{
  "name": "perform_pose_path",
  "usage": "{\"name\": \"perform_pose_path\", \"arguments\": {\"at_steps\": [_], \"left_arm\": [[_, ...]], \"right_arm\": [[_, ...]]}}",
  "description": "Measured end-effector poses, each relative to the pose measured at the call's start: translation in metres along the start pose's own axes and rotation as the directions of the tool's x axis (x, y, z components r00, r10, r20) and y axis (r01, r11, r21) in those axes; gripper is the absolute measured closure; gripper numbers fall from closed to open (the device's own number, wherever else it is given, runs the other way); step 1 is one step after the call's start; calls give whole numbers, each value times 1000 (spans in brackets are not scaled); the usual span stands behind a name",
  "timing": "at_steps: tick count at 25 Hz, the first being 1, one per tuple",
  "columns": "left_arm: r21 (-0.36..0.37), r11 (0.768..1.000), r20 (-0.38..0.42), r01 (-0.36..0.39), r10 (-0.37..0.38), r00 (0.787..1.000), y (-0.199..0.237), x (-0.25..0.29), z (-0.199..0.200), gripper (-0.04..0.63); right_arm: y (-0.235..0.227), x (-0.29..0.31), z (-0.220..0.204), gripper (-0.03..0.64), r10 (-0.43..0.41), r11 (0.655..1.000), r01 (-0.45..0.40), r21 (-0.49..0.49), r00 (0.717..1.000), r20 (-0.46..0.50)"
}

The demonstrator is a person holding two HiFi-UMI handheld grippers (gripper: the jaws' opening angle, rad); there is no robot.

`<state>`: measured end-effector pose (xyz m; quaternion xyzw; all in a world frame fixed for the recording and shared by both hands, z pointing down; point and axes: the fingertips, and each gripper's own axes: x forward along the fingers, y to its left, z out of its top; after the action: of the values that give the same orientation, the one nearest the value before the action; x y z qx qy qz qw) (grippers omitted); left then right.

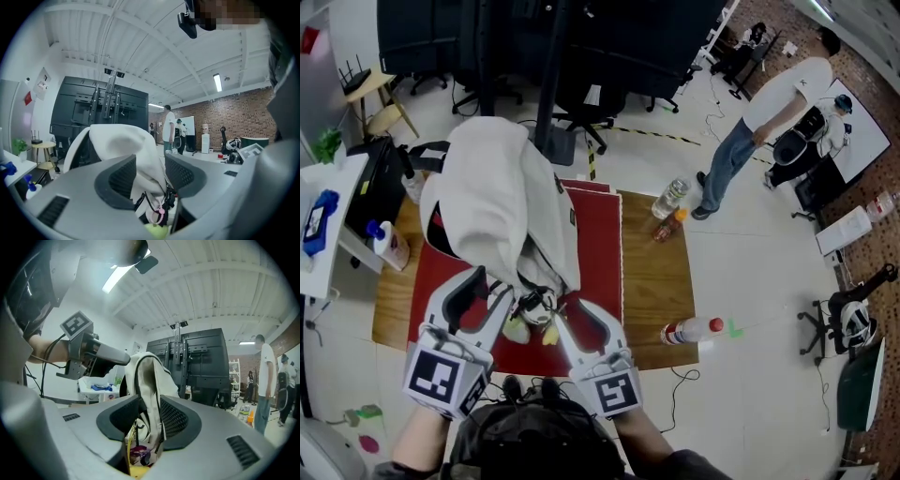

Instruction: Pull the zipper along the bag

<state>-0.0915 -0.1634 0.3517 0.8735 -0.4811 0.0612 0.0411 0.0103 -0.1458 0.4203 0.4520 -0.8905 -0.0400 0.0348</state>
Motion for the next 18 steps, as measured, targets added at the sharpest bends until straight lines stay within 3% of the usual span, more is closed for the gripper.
{"name": "perform_pose_path", "arguments": {"at_steps": [4, 10, 15, 18], "left_arm": [[-17, 998, 16, -58, 59, 998, 11, -14, -5, 387], [-9, 995, 7, -103, 103, 995, 16, -24, -23, 479], [-14, 992, 10, -123, 124, 992, 15, -26, -32, 561], [-17, 993, 2, -120, 120, 993, 14, -24, -41, 571]], "right_arm": [[-12, -4, 16, 491, -34, 999, 35, -26, 999, 37], [-16, -4, 28, 593, -63, 996, 67, -54, 995, 82], [-13, -1, 34, 595, -57, 996, 63, -65, 994, 95], [-15, 3, 30, 597, -70, 996, 74, -50, 994, 81]]}}
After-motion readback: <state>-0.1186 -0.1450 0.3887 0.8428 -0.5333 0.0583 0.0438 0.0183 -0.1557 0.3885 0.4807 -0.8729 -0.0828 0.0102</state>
